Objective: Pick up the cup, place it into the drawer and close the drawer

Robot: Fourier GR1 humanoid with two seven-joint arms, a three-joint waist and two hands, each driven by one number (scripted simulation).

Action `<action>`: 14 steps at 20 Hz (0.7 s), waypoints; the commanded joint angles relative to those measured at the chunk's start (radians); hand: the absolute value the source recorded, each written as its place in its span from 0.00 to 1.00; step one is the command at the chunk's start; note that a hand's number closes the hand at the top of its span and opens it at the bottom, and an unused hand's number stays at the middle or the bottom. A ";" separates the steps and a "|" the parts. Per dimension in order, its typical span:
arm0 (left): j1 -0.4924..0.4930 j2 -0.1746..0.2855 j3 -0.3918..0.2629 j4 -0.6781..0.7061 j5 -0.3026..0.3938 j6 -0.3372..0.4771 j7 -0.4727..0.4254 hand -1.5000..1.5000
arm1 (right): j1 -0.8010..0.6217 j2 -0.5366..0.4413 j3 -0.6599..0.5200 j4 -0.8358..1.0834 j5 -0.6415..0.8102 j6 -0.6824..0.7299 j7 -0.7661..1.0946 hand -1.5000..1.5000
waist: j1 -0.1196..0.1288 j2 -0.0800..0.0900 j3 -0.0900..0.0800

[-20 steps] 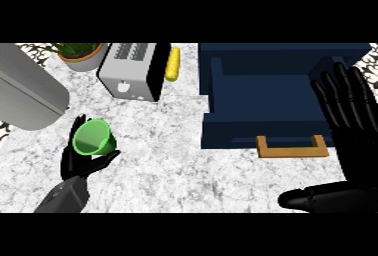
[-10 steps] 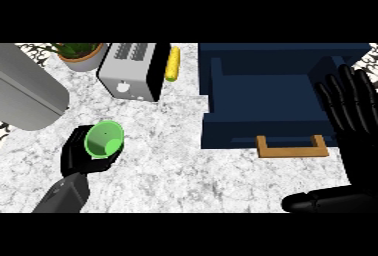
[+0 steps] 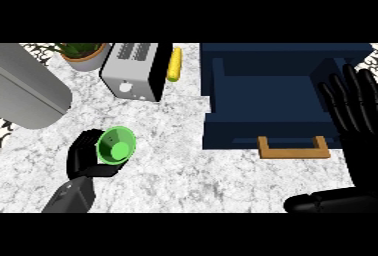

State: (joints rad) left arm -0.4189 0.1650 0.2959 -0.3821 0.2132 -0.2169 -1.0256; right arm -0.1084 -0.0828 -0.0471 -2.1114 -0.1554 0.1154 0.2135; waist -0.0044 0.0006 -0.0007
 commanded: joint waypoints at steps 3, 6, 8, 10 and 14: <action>-0.006 -0.028 -0.028 -0.167 0.023 -0.059 -0.009 1.00 | 0.007 -0.001 0.006 0.030 0.020 0.002 -0.009 0.00 | 0.010 -0.004 0.001; 0.083 -0.077 -0.105 -0.314 0.004 -0.102 0.019 1.00 | 0.012 -0.039 -0.049 -0.001 -0.030 0.021 0.021 0.00 | 0.022 -0.011 0.003; 0.043 -0.045 -0.118 -0.398 0.010 -0.074 0.112 1.00 | 0.012 -0.031 -0.061 0.008 -0.039 0.012 0.014 0.00 | 0.019 -0.008 0.003; 0.046 -0.064 -0.148 -0.498 0.020 -0.052 0.211 1.00 | 0.065 -0.026 -0.048 0.021 -0.020 0.040 -0.049 0.00 | 0.017 -0.008 0.003; 0.090 -0.108 -0.215 -0.741 0.045 -0.026 0.383 1.00 | 0.102 0.010 0.012 -0.035 0.011 0.018 -0.024 0.00 | 0.022 -0.014 0.003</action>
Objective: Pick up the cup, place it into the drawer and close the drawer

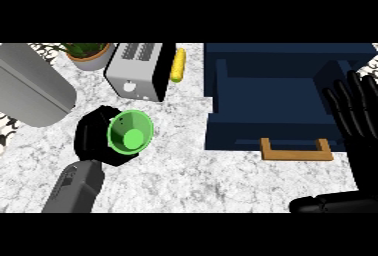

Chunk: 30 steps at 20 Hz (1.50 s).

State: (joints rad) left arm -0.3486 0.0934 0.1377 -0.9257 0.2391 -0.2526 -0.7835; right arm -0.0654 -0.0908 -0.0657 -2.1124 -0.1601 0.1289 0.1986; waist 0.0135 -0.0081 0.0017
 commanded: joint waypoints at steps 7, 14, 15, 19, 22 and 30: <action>-0.065 -0.088 -0.092 -0.405 0.043 0.167 0.370 1.00 | -0.059 -0.015 -0.041 0.116 -0.008 0.023 -0.072 0.00 | -0.010 0.007 -0.001; -0.222 -0.082 -0.127 -0.482 0.022 0.298 0.566 1.00 | -0.030 0.010 -0.008 0.064 0.024 0.000 -0.069 0.00 | -0.016 0.007 -0.001; -0.189 -0.090 -0.153 -0.595 0.018 0.323 0.611 1.00 | 0.051 0.010 0.021 -0.040 0.020 0.010 -0.019 0.00 | -0.016 0.005 -0.001; -0.310 -0.093 -0.183 -0.458 -0.023 0.404 0.592 1.00 | -0.024 -0.028 -0.065 0.047 -0.049 0.030 -0.032 0.00 | -0.018 0.007 -0.001; -0.391 -0.085 -0.143 -0.370 -0.045 0.399 0.593 1.00 | -0.011 -0.029 -0.038 0.013 -0.023 0.027 0.001 0.00 | -0.020 0.008 -0.002; -0.668 -0.093 -0.212 -0.103 0.001 0.522 0.605 1.00 | -0.028 0.032 0.038 0.068 0.047 -0.003 -0.053 0.00 | -0.036 0.013 -0.001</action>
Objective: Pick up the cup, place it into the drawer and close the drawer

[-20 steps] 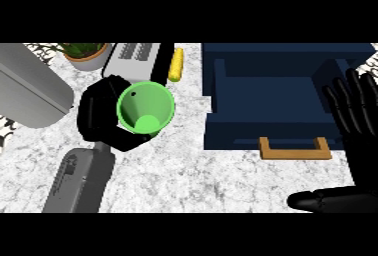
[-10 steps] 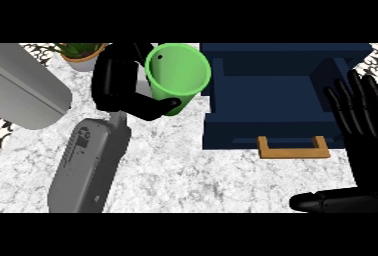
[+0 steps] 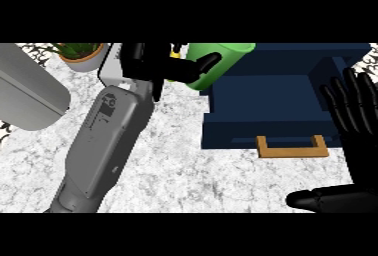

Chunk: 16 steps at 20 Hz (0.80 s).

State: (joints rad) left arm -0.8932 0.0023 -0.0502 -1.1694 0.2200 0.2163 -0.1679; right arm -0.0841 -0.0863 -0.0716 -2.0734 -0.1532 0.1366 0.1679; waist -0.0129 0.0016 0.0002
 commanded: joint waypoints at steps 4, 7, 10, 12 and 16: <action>-0.089 -0.002 -0.072 0.147 0.013 0.063 -0.026 1.00 | 0.010 -0.047 -0.057 -0.028 -0.050 0.029 0.031 0.00 | -0.004 -0.001 0.000; -0.170 -0.002 -0.073 0.233 0.053 0.091 -0.011 1.00 | -0.053 -0.035 -0.056 0.067 -0.028 0.017 -0.013 0.00 | -0.002 0.001 0.000; -0.278 -0.002 -0.079 0.384 0.094 0.138 -0.058 1.00 | -0.007 -0.035 -0.040 -0.012 -0.053 0.036 0.011 0.00 | -0.018 0.003 0.000; -0.270 -0.002 -0.162 0.434 0.148 0.200 -0.121 1.00 | -0.069 -0.034 -0.052 0.040 -0.041 0.004 0.030 0.00 | -0.024 0.005 0.000; -0.363 -0.002 -0.179 0.555 0.221 0.190 -0.154 1.00 | -0.056 -0.031 -0.032 0.059 -0.034 0.034 -0.014 0.00 | -0.040 0.009 0.001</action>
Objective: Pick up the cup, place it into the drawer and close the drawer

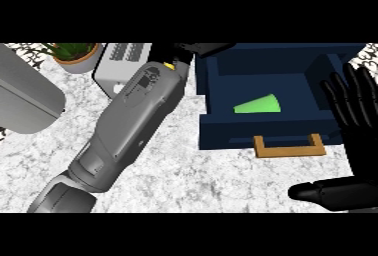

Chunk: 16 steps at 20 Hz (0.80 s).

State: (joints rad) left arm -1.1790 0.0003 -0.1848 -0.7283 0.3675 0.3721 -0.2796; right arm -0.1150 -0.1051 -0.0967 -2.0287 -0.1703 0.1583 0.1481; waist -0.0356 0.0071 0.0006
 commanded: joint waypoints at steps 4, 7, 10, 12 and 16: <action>-0.034 0.000 -0.062 0.208 0.101 -0.032 -0.101 1.00 | 0.069 -0.008 -0.027 -0.007 -0.047 0.049 -0.052 0.00 | -0.018 0.006 0.001; -0.079 0.000 -0.120 0.266 0.147 0.004 -0.103 1.00 | 0.063 -0.011 -0.009 -0.030 -0.021 0.041 -0.037 0.00 | -0.036 0.008 0.001; -0.139 0.000 -0.199 0.282 0.172 0.035 -0.055 1.00 | 0.001 0.040 0.058 0.007 0.034 -0.008 -0.025 0.00 | -0.039 0.009 0.001; -0.116 0.000 -0.230 0.310 0.179 0.025 -0.114 1.00 | -0.082 -0.017 -0.013 0.043 -0.032 0.014 0.007 0.00 | -0.053 0.016 0.001; -0.093 0.000 -0.308 0.314 0.204 0.061 -0.097 1.00 | -0.001 -0.009 0.008 -0.002 -0.016 0.029 -0.011 0.00 | -0.047 0.009 0.001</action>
State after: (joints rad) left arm -1.2897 -0.0001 -0.4297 -0.4398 0.5516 0.4180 -0.3680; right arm -0.1313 -0.1148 -0.0945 -2.0069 -0.1917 0.1905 0.1288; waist -0.0838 0.0182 0.0014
